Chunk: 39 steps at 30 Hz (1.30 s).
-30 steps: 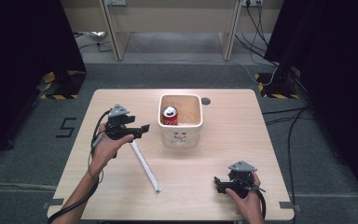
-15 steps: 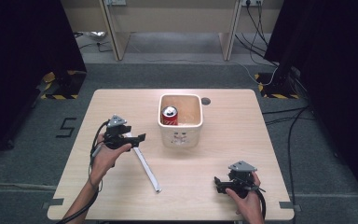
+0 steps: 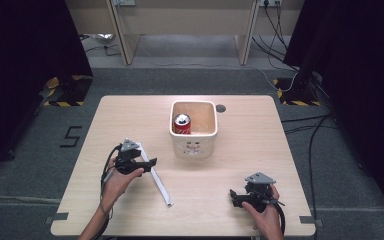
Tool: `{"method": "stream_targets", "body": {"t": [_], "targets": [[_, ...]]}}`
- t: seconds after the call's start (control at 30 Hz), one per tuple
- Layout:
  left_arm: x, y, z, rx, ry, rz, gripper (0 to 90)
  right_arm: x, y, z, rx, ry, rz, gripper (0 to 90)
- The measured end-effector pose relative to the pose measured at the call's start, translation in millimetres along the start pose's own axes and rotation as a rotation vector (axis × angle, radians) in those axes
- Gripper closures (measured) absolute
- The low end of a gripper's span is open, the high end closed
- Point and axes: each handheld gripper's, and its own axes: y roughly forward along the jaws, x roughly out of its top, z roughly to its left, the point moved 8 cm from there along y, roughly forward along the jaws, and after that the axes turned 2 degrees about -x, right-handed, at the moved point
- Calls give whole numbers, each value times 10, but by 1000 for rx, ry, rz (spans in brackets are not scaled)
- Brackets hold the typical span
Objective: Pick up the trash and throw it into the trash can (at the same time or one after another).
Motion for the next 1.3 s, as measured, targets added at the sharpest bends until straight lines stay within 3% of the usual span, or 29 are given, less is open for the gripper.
{"method": "stream_targets", "body": {"t": [0.3,0.43,0.57,0.7,0.93,1.3], "targets": [[-229,135,13,45,3,46,240,-1,-1,2,0,3,1,20],[-251,173,17,49,-3,54,241,0,0,2,0,3,0,20],[-266,209,15,68,24,68,267,-1,-1,2,0,3,1,20],[-263,201,11,81,61,70,377,-1,-1,2,0,2,1,20],[-261,166,-11,50,106,95,575,-1,-1,2,0,3,0,20],[-264,104,32,31,148,169,704,-1,-1,1,1,-1,1,19]]}}
